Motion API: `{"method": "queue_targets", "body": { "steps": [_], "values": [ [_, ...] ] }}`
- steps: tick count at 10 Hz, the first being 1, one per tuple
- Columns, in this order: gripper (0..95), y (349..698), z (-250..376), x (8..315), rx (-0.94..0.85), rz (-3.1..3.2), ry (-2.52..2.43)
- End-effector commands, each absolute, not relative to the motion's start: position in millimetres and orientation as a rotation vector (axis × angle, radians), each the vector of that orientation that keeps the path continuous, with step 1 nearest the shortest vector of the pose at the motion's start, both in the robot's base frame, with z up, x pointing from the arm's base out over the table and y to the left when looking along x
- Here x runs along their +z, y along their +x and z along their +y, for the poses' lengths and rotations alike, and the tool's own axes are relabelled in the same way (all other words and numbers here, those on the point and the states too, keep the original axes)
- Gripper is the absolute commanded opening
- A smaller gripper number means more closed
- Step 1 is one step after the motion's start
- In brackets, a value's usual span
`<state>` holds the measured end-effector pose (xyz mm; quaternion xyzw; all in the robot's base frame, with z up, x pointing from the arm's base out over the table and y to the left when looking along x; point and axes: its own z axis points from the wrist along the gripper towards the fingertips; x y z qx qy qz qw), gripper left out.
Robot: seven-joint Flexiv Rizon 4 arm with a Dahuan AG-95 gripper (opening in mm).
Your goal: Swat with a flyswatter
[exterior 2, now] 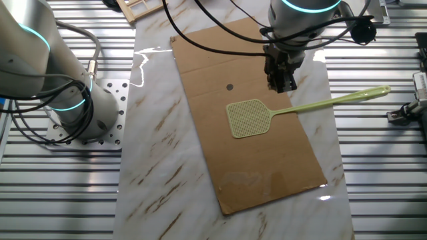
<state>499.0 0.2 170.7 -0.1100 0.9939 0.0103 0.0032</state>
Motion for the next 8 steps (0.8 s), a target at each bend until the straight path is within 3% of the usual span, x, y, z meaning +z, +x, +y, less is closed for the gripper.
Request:
{"method": "queue_targets", "body": {
  "steps": [1, 8],
  "values": [
    [0.0, 499.6, 0.3, 170.8, 0.038, 3.117, -0.346],
    [0.0, 499.6, 0.3, 170.8, 0.037, 3.131, -0.353]
  ]
}}
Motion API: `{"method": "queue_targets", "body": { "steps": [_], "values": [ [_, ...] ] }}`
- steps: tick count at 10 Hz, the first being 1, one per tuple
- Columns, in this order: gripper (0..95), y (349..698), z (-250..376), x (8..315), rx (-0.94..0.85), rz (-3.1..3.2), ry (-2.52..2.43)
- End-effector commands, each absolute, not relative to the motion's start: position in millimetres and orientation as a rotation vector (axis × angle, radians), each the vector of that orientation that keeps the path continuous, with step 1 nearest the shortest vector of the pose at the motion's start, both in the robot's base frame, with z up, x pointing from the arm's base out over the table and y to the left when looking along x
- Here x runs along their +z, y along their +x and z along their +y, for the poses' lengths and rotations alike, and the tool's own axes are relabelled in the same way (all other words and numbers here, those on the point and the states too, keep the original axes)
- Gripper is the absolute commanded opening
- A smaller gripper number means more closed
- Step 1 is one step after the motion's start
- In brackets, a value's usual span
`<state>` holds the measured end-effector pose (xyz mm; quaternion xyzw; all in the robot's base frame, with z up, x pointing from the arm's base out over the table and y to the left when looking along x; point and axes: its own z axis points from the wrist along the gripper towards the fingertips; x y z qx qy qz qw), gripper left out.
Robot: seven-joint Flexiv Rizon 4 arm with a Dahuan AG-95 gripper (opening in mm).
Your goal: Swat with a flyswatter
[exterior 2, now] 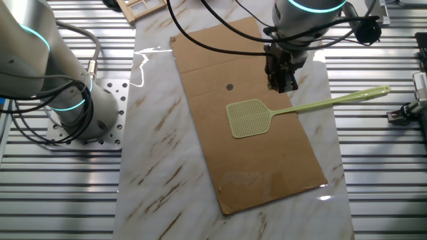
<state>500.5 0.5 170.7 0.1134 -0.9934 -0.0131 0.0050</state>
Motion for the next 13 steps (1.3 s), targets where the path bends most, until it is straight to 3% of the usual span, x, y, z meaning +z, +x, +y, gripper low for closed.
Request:
{"method": "queue_targets", "body": {
  "steps": [1, 6, 13],
  "values": [
    [0.0, 499.6, 0.3, 170.8, -0.038, -3.114, 0.35],
    [0.0, 500.7, 0.9, 170.4, -0.047, -3.125, 0.306],
    [0.0, 560.3, 32.6, 134.1, -0.051, -3.128, 0.289]
  ]
}}
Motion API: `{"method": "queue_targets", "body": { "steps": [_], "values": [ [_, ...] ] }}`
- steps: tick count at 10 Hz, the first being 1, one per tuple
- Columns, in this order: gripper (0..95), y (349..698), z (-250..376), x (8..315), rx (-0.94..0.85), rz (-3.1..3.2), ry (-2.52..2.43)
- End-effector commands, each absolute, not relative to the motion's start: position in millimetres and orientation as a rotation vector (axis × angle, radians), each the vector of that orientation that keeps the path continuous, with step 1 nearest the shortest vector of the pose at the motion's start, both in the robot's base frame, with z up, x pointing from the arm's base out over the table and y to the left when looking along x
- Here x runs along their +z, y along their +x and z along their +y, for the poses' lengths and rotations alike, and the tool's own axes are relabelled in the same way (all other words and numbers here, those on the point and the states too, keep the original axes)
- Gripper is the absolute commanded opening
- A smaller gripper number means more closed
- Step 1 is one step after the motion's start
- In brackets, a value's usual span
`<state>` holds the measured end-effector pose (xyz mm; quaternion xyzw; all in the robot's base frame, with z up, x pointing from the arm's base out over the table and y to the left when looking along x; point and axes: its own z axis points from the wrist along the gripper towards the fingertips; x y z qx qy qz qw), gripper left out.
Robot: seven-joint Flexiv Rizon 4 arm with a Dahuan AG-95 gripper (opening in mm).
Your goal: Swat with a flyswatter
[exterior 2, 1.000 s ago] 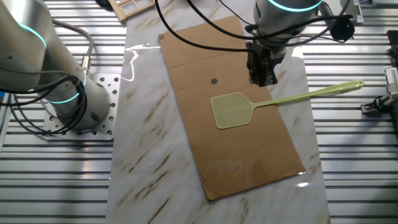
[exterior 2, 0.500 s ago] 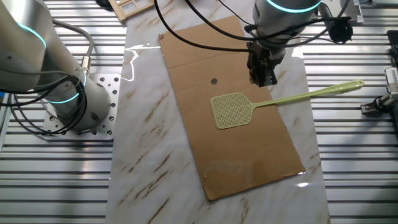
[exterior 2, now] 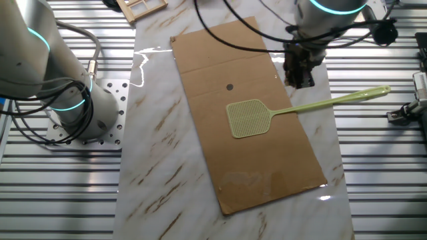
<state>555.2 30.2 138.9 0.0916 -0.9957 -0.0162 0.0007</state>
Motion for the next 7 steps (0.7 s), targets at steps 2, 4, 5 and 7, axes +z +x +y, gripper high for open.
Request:
{"method": "queue_targets", "body": {
  "steps": [2, 4, 5, 7],
  "values": [
    [0.0, 575.9, 31.6, 119.5, -0.053, -3.128, 0.31],
    [0.0, 592.2, 14.3, 99.4, -0.08, -3.127, 0.346],
    [0.0, 600.5, 4.8, 87.3, -0.093, -3.126, 0.354],
    [0.0, 613.1, -6.0, 69.3, -0.117, -3.126, 0.365]
  ]
}}
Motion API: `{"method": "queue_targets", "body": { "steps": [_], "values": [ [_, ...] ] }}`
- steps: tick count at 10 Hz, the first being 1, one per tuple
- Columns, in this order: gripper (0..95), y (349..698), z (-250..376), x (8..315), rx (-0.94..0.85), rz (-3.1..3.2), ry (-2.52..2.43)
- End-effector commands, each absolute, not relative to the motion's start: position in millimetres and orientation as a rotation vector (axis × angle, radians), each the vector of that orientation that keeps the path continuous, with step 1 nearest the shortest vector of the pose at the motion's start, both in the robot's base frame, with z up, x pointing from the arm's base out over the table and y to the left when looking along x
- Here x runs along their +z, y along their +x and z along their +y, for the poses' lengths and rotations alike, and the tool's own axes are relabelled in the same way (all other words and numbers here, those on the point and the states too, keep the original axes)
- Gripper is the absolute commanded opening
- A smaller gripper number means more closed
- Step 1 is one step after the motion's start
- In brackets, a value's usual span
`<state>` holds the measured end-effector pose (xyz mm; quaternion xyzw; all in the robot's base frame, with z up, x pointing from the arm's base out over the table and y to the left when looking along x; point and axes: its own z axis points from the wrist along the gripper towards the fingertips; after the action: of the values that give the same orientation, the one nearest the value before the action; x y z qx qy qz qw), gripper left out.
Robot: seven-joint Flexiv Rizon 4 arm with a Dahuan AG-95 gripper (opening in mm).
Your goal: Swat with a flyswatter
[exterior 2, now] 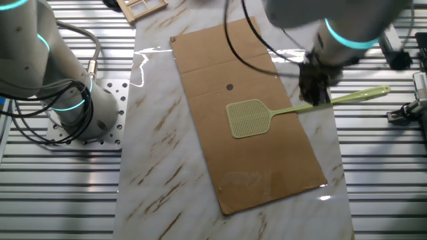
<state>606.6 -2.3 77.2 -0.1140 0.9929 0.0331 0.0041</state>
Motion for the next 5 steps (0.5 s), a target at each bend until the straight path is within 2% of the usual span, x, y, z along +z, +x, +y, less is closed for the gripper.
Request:
{"method": "queue_targets", "body": {
  "steps": [1, 5],
  "values": [
    [0.0, 621.4, -8.9, 63.2, 0.124, 3.109, -0.371],
    [0.0, 640.2, -5.5, 57.2, 0.128, 3.11, -0.375]
  ]
}}
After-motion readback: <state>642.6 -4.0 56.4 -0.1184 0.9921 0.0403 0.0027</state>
